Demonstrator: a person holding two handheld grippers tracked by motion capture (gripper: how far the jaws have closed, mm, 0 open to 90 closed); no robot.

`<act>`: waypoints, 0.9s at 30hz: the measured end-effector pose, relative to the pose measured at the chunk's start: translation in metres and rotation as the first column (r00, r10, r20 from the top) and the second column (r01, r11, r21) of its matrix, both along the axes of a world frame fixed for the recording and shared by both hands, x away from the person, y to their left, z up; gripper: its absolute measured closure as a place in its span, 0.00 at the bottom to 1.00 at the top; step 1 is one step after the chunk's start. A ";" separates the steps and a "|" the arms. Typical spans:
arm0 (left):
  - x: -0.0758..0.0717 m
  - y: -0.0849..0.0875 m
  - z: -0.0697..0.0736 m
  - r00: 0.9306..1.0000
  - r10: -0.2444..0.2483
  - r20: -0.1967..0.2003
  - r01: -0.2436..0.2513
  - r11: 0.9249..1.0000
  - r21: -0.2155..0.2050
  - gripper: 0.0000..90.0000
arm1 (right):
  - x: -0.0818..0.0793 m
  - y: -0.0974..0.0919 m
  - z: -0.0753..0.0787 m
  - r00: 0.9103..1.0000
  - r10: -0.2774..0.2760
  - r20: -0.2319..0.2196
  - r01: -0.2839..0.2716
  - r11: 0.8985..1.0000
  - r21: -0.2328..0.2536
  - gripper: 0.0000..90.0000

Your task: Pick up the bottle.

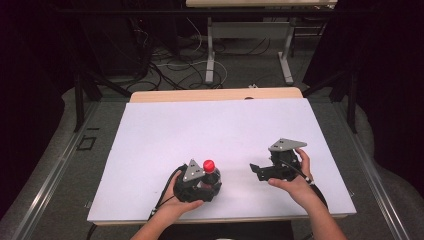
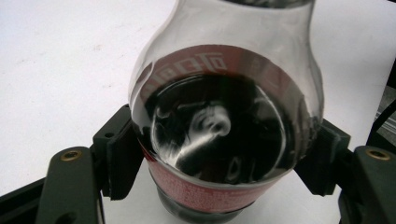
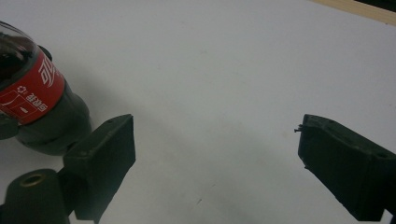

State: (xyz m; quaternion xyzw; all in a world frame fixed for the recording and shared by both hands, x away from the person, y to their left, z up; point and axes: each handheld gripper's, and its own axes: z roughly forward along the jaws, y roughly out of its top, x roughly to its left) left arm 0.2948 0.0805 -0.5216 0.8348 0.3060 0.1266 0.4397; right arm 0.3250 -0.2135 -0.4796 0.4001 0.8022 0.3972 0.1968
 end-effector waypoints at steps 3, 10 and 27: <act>0.000 0.000 0.001 1.000 0.004 0.000 -0.004 1.000 0.005 0.32 | -0.001 0.003 0.000 1.000 0.002 0.005 -0.002 1.000 0.007 0.15; -0.002 0.002 0.005 1.000 0.003 -0.001 -0.003 1.000 -0.001 0.32 | -0.004 0.007 0.004 0.999 0.030 0.027 -0.031 0.999 0.028 0.20; -0.006 0.010 0.018 1.000 0.023 0.014 -0.023 1.000 0.021 0.32 | -0.045 0.056 0.048 0.968 0.223 0.110 -0.237 0.961 0.139 0.43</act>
